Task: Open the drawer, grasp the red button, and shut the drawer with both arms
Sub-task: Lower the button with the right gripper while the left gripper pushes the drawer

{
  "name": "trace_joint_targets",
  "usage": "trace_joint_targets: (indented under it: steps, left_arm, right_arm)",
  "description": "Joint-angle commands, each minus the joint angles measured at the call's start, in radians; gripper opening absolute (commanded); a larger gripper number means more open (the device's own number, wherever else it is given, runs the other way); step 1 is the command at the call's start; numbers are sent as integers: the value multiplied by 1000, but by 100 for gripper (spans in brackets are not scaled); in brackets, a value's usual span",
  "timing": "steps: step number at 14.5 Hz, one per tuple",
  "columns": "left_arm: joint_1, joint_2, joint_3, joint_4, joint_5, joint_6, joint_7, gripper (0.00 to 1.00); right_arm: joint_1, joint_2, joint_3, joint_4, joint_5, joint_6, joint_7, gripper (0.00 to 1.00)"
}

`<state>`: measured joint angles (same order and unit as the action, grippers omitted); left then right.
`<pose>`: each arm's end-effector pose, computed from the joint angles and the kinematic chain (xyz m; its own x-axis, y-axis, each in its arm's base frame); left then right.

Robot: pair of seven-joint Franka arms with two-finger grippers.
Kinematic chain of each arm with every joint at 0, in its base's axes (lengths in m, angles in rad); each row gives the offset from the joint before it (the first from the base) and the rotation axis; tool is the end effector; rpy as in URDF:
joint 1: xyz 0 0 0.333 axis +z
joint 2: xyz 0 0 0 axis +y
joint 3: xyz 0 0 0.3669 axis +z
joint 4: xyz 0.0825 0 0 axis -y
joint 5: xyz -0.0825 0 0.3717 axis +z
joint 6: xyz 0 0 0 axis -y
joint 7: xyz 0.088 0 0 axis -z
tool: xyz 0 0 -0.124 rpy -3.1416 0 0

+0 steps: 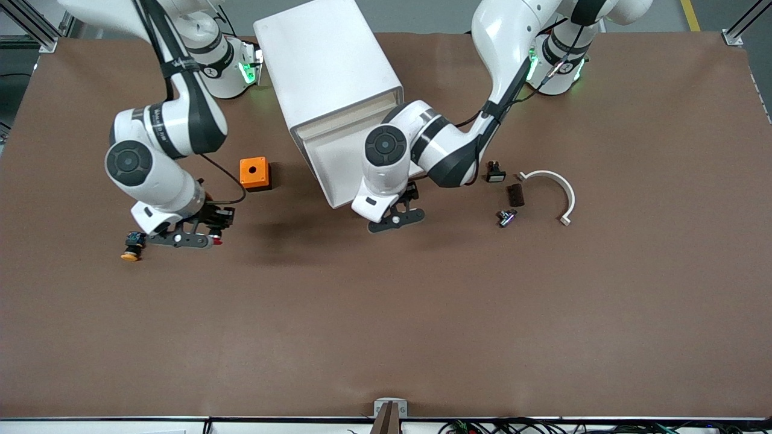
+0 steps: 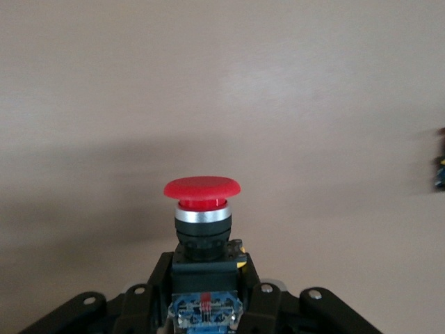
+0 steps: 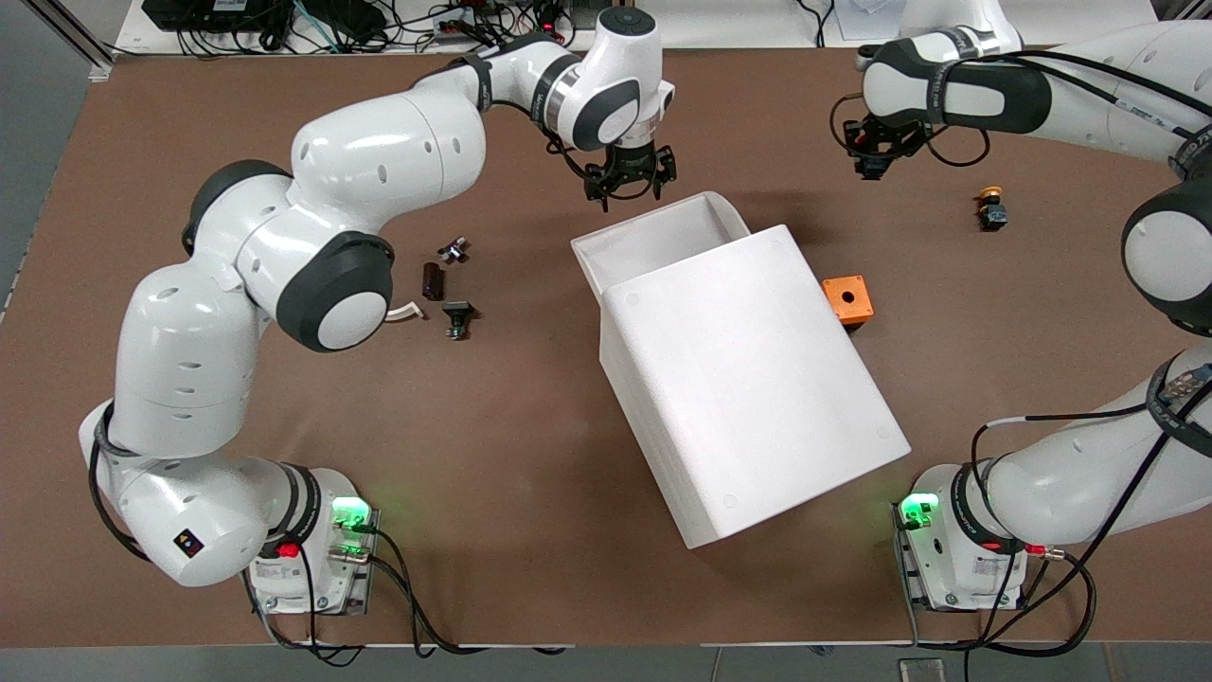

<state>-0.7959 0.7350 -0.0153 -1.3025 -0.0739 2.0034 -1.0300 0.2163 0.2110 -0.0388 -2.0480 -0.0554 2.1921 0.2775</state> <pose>0.5216 -0.5530 0.3296 0.9644 0.2507 -0.0835 0.2523 -0.9676 0.0089 0.5678 0.0999 0.3727 0.9964 -0.0672 -0.0511 -0.0637 -0.9957 0.0675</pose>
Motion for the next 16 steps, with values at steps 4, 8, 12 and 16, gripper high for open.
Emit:
trace_joint_targets:
  steps: [4,8,12,16]
  left_arm:
    - [-55,-26,-2,-27,11,-15,-76,100]
    - [-55,-26,-29,-26,-52,-14,-111,100]
    - [-71,-23,-41,-31,-163,-14,-113,100]
    - [-100,-20,-41,-35,-246,-14,-113,100]
  right_arm:
    - [-191,-4,19,-119,-30,194,-205,0]
    - [-265,57,19,-124,-30,259,-250,0]
    - [-310,122,20,-117,-30,316,-276,0]
    - [-337,166,20,-110,-29,353,-296,0]
